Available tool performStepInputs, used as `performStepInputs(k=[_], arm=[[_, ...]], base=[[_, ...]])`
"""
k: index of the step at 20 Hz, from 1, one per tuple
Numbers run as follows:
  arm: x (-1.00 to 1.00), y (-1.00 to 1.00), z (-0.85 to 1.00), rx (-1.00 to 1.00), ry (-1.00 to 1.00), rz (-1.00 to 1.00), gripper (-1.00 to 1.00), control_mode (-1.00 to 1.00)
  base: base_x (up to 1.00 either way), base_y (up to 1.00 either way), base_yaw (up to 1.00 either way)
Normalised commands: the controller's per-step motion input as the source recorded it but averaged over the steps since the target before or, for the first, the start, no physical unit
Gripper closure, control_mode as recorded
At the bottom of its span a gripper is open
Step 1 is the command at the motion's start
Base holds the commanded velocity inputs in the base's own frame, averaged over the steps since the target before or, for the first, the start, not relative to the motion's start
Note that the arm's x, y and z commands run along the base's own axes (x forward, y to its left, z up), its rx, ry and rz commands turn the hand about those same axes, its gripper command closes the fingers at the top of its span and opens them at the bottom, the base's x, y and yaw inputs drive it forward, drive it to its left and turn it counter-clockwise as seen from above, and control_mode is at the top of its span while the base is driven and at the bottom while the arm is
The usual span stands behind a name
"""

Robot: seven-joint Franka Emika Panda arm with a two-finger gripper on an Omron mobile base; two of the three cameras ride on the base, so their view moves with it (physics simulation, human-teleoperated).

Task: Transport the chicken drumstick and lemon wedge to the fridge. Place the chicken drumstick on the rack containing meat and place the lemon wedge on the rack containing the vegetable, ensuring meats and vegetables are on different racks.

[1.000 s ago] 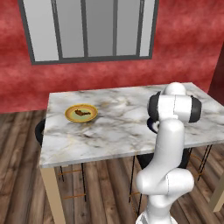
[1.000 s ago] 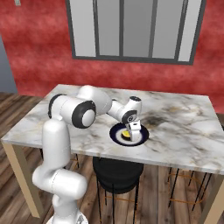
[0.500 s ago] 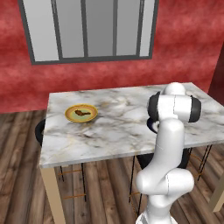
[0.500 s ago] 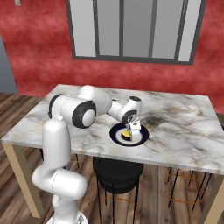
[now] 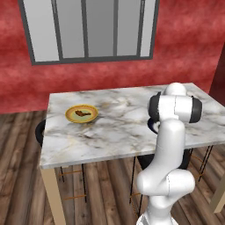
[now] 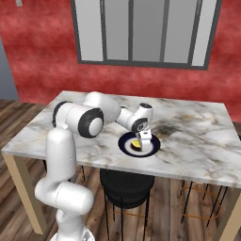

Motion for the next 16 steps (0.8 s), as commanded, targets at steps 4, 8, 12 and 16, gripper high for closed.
performStepInputs(k=[4, 8, 12, 16], arm=[[0.09, 0.07, -0.33, 0.00, 0.00, 0.00, 1.00, -1.00], [0.01, 0.04, -0.31, -0.03, -0.02, 0.00, 1.00, -1.00], [-0.15, 0.00, 0.02, 0.00, -0.06, 0.00, 1.00, -1.00], [-0.14, 0.00, 0.41, 0.00, -0.15, 0.01, 1.00, -1.00]], base=[[0.00, 0.00, 0.00], [0.00, 0.00, 0.00], [0.00, 0.00, 0.00], [0.00, 0.00, 0.00]])
